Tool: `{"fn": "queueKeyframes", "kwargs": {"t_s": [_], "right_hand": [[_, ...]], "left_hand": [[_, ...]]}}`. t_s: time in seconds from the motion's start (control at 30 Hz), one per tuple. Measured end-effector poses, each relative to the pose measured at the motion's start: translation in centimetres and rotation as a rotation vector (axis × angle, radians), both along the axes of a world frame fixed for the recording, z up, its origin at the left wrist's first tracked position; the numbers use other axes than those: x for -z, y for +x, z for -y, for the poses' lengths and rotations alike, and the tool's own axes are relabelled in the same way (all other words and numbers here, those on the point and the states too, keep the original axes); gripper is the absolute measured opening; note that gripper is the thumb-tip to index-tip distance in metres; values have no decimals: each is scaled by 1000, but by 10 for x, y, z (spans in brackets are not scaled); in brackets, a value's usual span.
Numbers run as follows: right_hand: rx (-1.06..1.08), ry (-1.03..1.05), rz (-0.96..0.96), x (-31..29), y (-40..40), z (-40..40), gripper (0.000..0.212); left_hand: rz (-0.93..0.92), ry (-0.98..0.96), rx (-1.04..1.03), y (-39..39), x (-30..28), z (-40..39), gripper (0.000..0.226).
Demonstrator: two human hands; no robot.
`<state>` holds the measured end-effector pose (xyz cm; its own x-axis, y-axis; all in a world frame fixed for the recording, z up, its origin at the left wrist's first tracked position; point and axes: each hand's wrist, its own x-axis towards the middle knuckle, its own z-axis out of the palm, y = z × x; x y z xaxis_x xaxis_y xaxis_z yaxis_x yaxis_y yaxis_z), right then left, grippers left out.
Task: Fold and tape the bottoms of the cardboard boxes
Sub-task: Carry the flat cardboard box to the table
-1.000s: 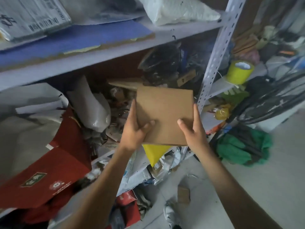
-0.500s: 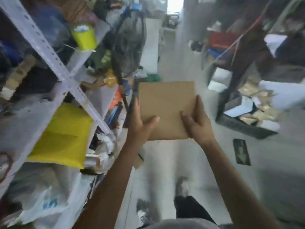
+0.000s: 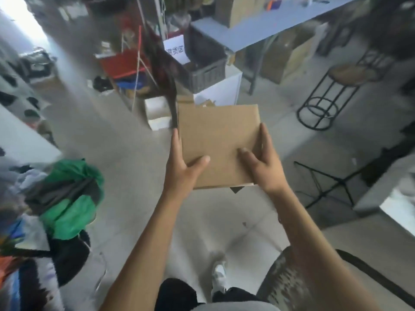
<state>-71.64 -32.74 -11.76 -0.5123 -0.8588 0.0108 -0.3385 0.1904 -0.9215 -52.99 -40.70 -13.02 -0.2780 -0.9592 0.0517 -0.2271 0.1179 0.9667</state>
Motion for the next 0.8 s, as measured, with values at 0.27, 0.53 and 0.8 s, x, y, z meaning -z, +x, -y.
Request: {"fn": "queueKeyframes", "kwargs": {"t_s": [0.27,0.53,0.8], "right_hand": [[214,-12,-48,-6,-92,77,88],[440,-56,-54,-24,-188,166,81],[574,-88,-30,-18,-321,231,81]], "left_hand": [[-35,5,244,-115,0,118,94],[-27,-19,485,-239,-22,245,100],[-31,-32,627,-400,-23,326,98]]}}
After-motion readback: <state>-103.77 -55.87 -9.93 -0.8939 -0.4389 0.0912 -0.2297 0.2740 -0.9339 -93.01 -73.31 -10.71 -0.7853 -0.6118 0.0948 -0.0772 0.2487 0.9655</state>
